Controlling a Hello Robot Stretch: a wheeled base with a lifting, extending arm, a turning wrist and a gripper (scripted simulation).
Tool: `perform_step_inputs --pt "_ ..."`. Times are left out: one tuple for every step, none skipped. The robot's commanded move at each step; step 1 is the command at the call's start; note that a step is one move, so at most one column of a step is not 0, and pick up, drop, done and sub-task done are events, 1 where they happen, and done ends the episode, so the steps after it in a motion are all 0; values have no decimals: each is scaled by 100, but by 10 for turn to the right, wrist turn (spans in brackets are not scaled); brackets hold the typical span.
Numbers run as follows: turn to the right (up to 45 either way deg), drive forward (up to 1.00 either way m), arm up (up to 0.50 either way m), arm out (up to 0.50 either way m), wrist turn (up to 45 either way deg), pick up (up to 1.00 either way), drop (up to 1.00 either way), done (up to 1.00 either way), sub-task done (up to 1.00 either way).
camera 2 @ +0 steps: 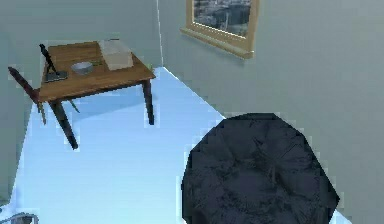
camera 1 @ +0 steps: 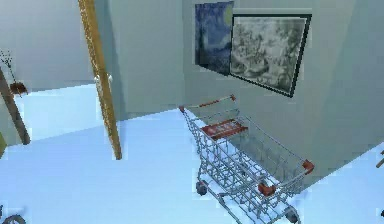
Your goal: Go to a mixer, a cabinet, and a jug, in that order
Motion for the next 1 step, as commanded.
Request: perform_step_inputs --pt "-270 0 0 0 0 0 0 0 0"
